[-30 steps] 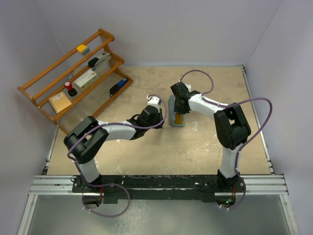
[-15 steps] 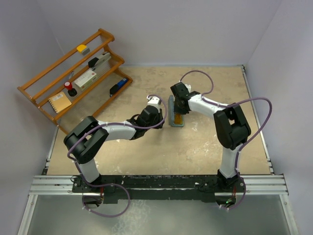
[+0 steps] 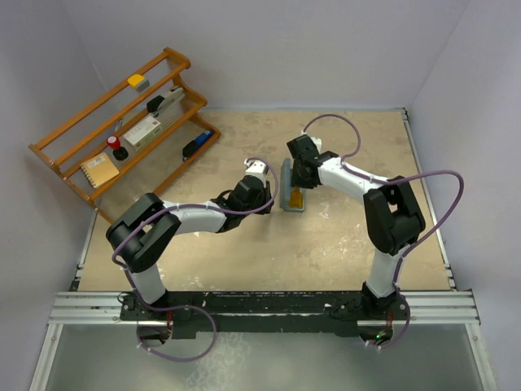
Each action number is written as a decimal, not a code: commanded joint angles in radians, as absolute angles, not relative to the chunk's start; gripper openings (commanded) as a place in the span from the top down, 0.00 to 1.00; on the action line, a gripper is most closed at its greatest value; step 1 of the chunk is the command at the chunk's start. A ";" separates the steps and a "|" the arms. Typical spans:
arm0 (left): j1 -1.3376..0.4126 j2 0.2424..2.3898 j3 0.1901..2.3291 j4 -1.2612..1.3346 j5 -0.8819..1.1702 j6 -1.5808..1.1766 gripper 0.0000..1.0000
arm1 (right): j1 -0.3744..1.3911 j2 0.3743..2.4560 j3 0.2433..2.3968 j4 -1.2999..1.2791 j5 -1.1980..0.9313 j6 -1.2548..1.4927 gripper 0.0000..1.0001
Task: Organize the sunglasses
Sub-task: Place the sunglasses in the sunglasses case.
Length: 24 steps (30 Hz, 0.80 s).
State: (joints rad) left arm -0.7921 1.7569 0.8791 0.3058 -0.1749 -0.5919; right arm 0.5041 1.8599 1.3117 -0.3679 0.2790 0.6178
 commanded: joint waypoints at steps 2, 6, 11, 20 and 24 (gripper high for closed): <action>-0.785 1.738 0.892 0.337 -0.174 -0.603 0.79 | 0.509 1.778 1.295 -0.383 0.303 0.619 0.69; -0.785 1.737 0.901 0.321 -0.179 -0.596 0.79 | 0.509 1.717 1.247 -0.366 0.272 0.613 0.70; -0.785 1.730 0.922 0.283 -0.201 -0.583 0.79 | 0.504 1.624 1.151 -0.284 0.288 0.574 0.76; -0.784 1.738 0.972 0.220 -0.233 -0.570 0.77 | 0.418 1.558 0.982 -0.100 0.181 0.541 0.72; -0.782 1.732 0.993 0.192 -0.249 -0.562 0.76 | 0.379 1.550 0.928 -0.025 0.134 0.518 0.69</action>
State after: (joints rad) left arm -0.7918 1.7569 0.9417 0.2111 -0.2169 -0.5823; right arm 0.4095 1.5879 0.9646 -0.1497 0.1944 0.5571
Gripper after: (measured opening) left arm 0.234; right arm 0.295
